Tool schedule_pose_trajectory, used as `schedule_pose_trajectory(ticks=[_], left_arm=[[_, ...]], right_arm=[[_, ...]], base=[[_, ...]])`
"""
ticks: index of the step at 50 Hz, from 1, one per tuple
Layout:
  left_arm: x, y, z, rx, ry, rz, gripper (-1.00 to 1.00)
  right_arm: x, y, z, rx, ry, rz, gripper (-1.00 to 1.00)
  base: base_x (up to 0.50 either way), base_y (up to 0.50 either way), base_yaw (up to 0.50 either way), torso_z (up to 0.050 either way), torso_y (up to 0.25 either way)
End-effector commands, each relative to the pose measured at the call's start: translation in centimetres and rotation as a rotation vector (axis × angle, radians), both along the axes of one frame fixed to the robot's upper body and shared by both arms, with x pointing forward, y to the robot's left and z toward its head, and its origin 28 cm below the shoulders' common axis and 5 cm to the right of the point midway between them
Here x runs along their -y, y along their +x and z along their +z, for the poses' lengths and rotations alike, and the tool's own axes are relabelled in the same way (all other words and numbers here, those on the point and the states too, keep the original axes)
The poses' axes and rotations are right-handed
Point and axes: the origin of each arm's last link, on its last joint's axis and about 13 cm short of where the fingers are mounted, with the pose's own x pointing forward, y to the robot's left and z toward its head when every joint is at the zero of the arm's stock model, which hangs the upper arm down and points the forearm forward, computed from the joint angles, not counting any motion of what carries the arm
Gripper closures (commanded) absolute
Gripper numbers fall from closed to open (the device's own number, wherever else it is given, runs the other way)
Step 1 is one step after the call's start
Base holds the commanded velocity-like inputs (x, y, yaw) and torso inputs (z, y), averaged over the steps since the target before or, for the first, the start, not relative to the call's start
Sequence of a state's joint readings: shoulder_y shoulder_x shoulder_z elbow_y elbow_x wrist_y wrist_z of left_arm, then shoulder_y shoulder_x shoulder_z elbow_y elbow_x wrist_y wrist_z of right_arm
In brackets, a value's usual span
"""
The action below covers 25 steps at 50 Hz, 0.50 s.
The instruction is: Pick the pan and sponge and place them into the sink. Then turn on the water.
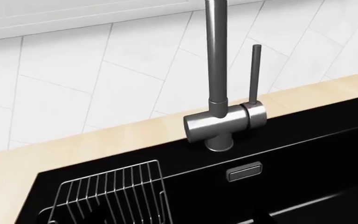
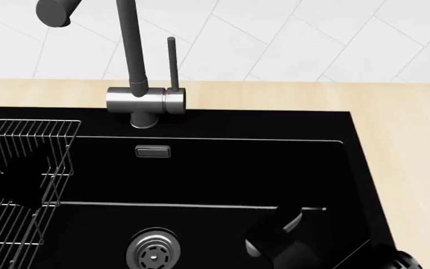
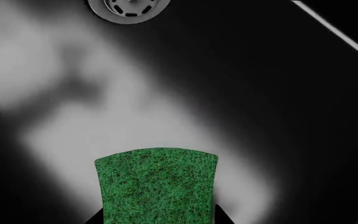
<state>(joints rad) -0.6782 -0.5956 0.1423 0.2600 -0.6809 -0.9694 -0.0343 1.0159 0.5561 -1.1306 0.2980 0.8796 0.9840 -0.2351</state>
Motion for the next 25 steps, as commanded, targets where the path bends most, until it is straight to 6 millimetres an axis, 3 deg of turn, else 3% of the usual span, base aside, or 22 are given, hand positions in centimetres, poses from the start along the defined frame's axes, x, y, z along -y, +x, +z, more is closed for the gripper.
schedule_pose_trajectory(ticks=[1, 2, 3, 13, 25], left_arm=[[-0.1, 0.0, -0.1, -0.001, -0.003, 0.000, -1.00], [-0.1, 0.0, -0.1, -0.001, -0.003, 0.001, -1.00], [0.0, 0.0, -0.2, -0.001, -0.004, 0.001, -1.00], [0.6, 0.4, -0.2, 0.000, -0.010, -0.003, -1.00], [0.0, 0.1, 0.1, 0.002, -0.005, -0.004, -1.00]], right_arm=[[-0.1, 0.1, -0.3, -0.011, -0.009, 0.016, 1.00], [-0.1, 0.2, -0.3, -0.008, -0.009, 0.014, 1.00], [-0.1, 0.2, -0.2, -0.007, -0.006, 0.012, -1.00], [0.0, 0.2, 2.3, 0.027, 0.025, -0.023, -1.00], [0.9, -0.1, 8.3, 0.217, 0.080, -0.080, -1.00]], base=[[0.00, 0.00, 0.00, 0.000, 0.000], [0.00, 0.00, 0.00, 0.000, 0.000], [0.00, 0.00, 0.00, 0.000, 0.000], [0.00, 0.00, 0.00, 0.000, 0.000], [0.00, 0.00, 0.00, 0.000, 0.000]])
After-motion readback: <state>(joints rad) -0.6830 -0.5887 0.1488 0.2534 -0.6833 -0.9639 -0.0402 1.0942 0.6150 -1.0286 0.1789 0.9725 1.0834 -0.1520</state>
